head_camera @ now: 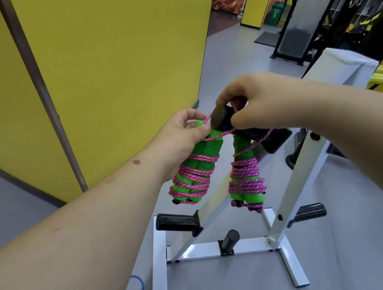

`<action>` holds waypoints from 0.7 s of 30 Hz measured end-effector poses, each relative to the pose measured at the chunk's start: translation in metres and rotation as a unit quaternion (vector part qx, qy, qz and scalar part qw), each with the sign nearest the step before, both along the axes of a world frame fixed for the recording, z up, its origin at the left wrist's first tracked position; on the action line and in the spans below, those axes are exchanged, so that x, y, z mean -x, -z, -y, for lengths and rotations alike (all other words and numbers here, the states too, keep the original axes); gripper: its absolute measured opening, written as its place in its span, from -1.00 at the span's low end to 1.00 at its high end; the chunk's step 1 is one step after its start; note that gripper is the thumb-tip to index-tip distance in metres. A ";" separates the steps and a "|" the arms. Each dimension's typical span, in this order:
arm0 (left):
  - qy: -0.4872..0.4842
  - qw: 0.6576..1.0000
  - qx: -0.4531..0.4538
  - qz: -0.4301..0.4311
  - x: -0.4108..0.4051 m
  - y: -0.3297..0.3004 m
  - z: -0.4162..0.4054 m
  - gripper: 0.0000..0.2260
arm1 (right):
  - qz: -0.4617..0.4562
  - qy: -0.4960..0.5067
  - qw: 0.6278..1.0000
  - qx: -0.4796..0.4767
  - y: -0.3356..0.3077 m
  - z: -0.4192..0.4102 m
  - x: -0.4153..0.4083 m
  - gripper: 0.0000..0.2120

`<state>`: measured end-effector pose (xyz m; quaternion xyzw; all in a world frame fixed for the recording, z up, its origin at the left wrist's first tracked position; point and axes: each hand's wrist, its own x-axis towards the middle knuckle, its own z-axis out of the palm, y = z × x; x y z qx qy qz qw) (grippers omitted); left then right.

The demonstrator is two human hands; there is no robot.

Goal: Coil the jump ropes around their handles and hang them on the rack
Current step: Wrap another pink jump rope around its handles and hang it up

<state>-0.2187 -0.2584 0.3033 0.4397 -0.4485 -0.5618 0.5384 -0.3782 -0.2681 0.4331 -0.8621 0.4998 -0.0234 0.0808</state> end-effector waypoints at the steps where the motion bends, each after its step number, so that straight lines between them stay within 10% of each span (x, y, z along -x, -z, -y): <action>1: 0.012 1.000 -0.008 -0.008 0.002 0.001 0.001 -0.87 | 0.002 0.011 1.000 -0.017 -0.001 0.001 0.003 -0.66; 21: 0.034 0.998 -0.027 -0.043 0.047 0.010 0.012 -0.73 | -0.202 0.026 0.979 0.020 -0.007 -0.001 0.030 -0.74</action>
